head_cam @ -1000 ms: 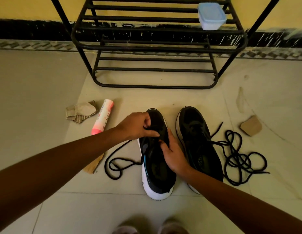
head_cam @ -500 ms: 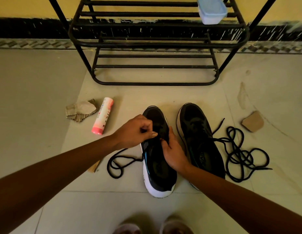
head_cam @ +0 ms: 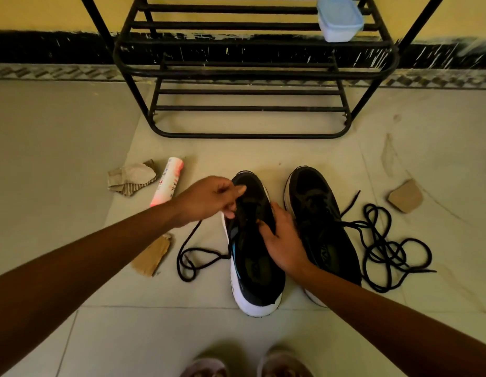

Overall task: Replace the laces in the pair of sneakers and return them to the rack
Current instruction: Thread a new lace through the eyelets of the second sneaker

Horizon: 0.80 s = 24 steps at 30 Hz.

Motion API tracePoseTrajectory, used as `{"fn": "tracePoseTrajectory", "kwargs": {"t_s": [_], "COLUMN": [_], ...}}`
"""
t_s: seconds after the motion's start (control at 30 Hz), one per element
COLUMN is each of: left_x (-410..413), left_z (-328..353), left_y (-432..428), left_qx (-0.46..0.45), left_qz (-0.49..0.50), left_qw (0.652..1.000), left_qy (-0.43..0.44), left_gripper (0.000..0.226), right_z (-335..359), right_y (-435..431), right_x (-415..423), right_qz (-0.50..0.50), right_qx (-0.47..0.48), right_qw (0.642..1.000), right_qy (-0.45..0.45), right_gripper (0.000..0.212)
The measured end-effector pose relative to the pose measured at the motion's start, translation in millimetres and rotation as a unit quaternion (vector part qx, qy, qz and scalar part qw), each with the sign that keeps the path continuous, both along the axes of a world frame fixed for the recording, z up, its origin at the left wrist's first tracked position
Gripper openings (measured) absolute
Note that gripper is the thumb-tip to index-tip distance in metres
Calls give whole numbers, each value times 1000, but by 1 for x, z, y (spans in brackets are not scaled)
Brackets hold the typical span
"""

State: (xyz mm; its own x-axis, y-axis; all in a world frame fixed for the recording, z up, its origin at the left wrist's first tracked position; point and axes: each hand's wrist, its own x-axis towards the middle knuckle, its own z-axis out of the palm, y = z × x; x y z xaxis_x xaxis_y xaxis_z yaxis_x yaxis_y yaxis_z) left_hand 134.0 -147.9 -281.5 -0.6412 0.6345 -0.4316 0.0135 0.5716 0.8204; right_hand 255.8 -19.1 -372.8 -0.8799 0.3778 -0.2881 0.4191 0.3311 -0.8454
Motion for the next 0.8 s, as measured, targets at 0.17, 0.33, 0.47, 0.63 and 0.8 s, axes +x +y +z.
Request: {"fn": "tracePoseTrajectory", "kwargs": {"t_s": [0.17, 0.33, 0.47, 0.63, 0.8], "left_x": [-14, -18, -18, -18, -21], "left_z": [45, 88, 119, 152, 183], "left_y": [5, 4, 3, -7, -20], "left_qx": [65, 63, 74, 82, 93], "left_qz": [69, 69, 95, 103, 87], "left_qw": [995, 994, 989, 985, 977], "left_qy": [8, 63, 87, 114, 173], "left_gripper": [38, 37, 35, 33, 29], "right_z": [26, 42, 51, 73, 124], "right_y": [5, 6, -16, -32, -21], "right_x": [7, -4, -12, -18, -18], "right_qz": [67, 268, 387, 389, 295], "right_qx": [137, 322, 451, 392, 24], "right_qw": [977, 854, 790, 831, 955], "right_qy": [146, 309, 153, 70, 7], "right_gripper": [35, 27, 33, 27, 20]}}
